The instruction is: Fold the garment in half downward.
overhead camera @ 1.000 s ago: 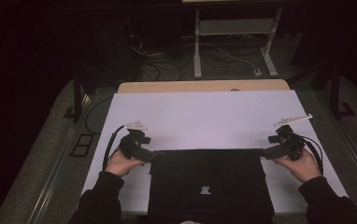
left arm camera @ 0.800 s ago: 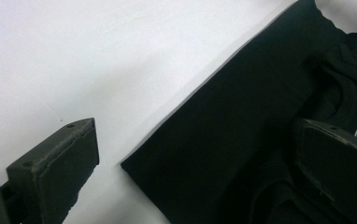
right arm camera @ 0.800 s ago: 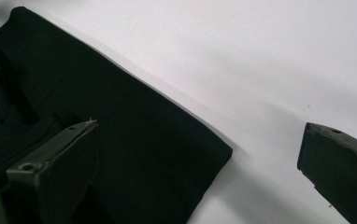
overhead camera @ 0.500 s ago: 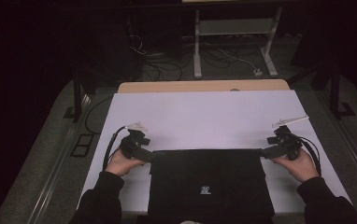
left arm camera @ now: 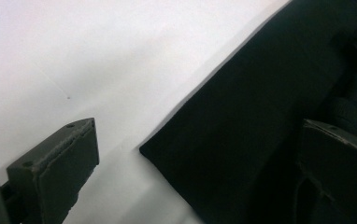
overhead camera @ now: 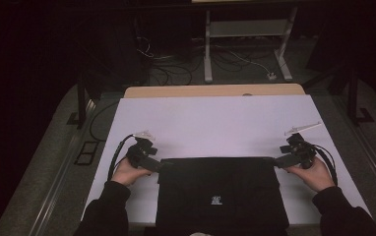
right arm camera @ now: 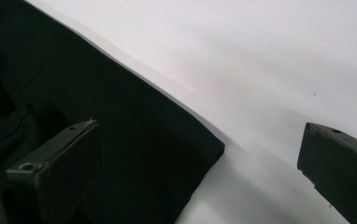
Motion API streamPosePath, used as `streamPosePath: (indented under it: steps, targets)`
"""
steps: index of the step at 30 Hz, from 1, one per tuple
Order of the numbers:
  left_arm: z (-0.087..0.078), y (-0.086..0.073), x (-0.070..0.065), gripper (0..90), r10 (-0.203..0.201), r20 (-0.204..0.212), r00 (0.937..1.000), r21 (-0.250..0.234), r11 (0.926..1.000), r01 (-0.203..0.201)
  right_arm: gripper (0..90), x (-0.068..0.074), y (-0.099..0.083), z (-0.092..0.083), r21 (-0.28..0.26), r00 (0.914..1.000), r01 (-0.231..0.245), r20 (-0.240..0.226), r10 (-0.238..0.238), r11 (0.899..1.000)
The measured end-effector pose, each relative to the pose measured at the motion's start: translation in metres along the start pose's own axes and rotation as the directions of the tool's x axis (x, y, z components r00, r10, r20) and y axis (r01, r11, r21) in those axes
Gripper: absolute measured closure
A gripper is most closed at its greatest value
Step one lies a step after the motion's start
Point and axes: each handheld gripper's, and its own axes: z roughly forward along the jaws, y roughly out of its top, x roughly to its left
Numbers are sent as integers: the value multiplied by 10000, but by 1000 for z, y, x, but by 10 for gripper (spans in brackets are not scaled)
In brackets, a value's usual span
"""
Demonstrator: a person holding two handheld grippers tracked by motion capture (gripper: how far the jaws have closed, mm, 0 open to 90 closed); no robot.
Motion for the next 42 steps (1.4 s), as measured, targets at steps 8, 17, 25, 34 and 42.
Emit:
streamPosePath:
  steps: [8, 17, 25, 34, 42]
  targets:
    - [7, 0, -1, 0, 243, 163, 9996, 286, 9993, -248, 0, -1, -1, 8, 330, 9999, 124, 101, -127, 9994]
    - [8, 0, 0, 25, 260, 224, 9994, 317, 9991, -267, 124, -4, -4, 13, 255, 9998, 186, 50, -187, 9995]
    - [8, 0, 2, 113, -92, 91, 9999, 285, 9996, 90, 246, -4, -4, 15, 229, 9996, 262, 51, -263, 9994]
    - [10, 0, 1, 243, 3, 28, 10000, 295, 9996, -3, 369, -6, -4, 14, 144, 9996, 293, 0, -293, 9995]
    - [12, 0, -1, 366, 135, -270, 9995, 473, 9988, -122, 567, -7, -4, 15, 157, 9997, 174, -165, -171, 9997]
